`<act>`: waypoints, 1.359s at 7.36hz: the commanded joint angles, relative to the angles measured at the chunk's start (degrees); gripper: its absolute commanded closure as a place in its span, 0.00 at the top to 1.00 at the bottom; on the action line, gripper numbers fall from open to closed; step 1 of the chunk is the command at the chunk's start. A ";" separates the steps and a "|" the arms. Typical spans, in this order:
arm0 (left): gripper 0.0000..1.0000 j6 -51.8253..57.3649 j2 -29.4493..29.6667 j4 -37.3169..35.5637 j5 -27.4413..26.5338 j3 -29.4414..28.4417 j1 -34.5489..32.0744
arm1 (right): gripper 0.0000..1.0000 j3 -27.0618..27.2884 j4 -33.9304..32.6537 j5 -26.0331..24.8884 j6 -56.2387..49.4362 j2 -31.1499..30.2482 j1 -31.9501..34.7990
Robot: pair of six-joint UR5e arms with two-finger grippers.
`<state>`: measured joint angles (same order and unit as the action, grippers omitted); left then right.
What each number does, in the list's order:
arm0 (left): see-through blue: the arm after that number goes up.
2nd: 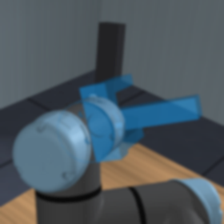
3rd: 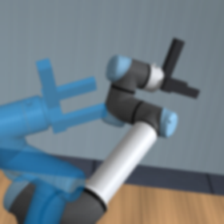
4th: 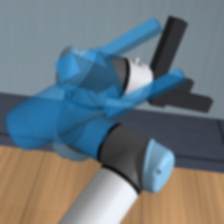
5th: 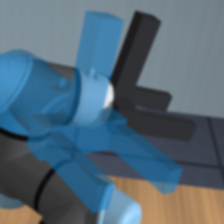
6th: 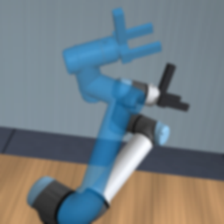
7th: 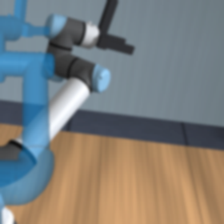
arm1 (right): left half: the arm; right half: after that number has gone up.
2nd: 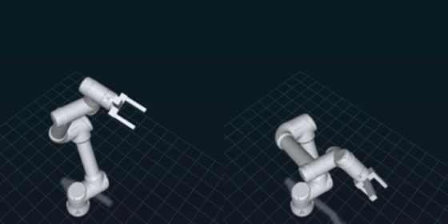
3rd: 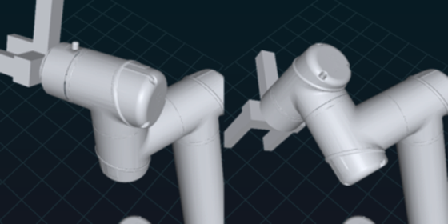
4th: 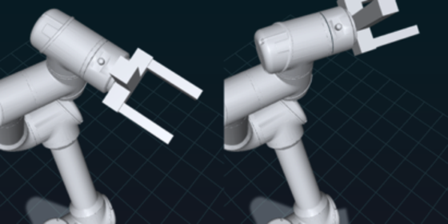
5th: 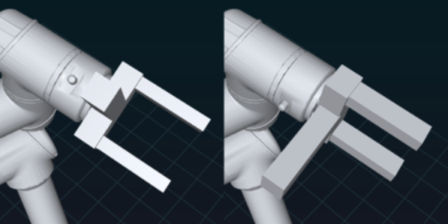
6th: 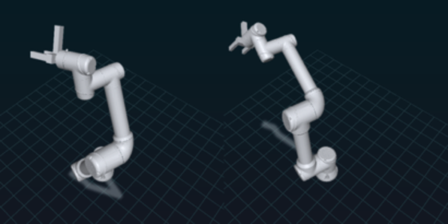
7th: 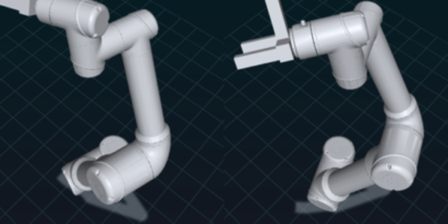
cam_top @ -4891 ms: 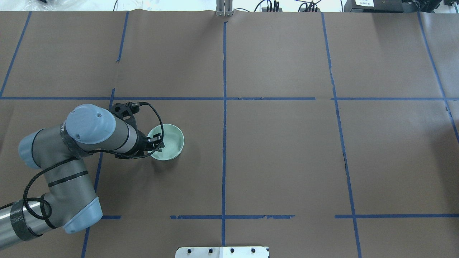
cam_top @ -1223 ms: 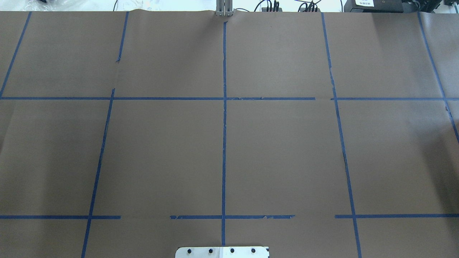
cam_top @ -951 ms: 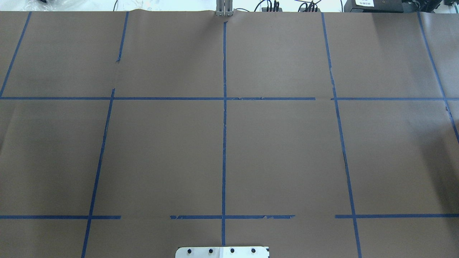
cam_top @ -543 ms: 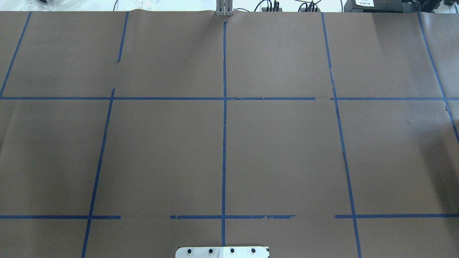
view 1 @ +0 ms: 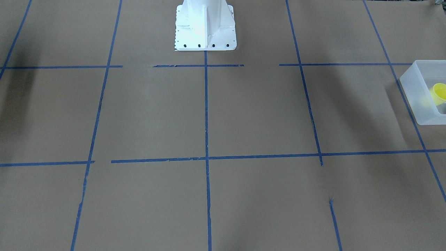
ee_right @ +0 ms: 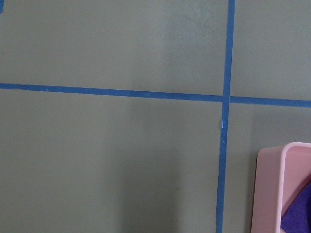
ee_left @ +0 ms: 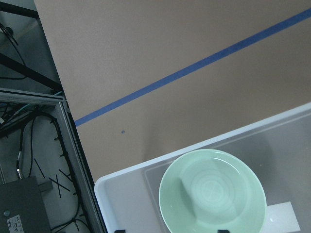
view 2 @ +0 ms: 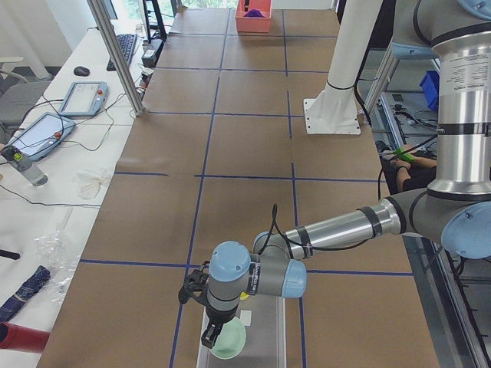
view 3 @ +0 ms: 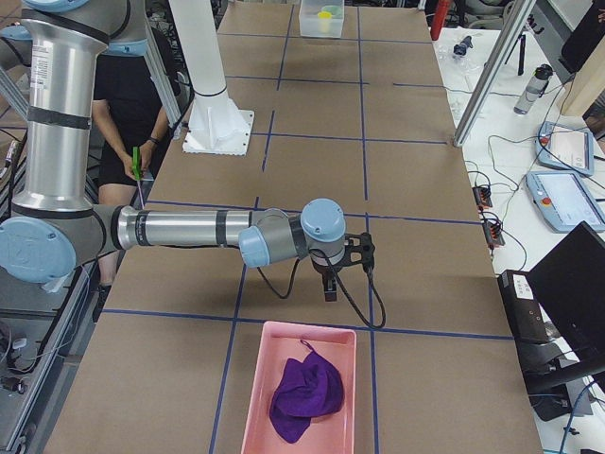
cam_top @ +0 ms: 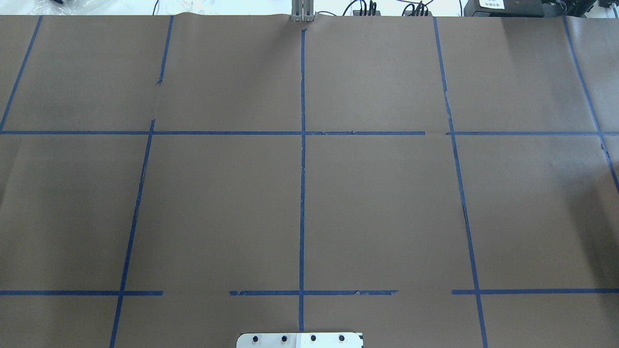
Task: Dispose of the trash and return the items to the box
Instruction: 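Lower the pale green bowl into the clear bin and release it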
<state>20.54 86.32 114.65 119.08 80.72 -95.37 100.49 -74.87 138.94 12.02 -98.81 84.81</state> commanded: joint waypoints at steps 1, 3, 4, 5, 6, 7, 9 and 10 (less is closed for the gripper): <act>1.00 -11.66 0.26 -1.18 0.45 7.57 0.18 | 1.00 0.06 0.07 0.10 0.02 0.20 0.00; 1.00 -14.92 1.74 -9.66 9.35 8.75 0.71 | 1.00 0.06 0.08 0.01 -0.07 0.29 0.00; 1.00 -15.09 2.53 -14.32 10.54 8.58 1.32 | 1.00 -0.03 0.08 0.10 -0.07 0.29 0.00; 1.00 -17.44 2.45 -16.19 10.73 9.01 2.28 | 1.00 -0.11 0.08 0.10 0.02 0.29 0.00; 1.00 -17.82 2.54 -18.56 10.82 10.67 2.46 | 1.00 -0.20 -0.01 0.01 0.02 0.29 0.00; 1.00 -17.73 2.54 -20.67 10.82 12.25 2.64 | 1.00 -0.29 -0.01 0.01 0.02 0.38 0.00; 1.00 -17.47 2.45 -20.44 10.82 12.44 2.64 | 1.00 -0.29 -0.10 0.10 0.02 0.38 0.00; 1.00 -17.12 2.45 -20.26 10.91 12.53 2.64 | 1.00 -0.38 -0.10 0.10 0.02 0.38 0.00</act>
<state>3.09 88.81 94.31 129.92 93.10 -92.75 100.16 -74.96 139.01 12.04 -98.44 84.81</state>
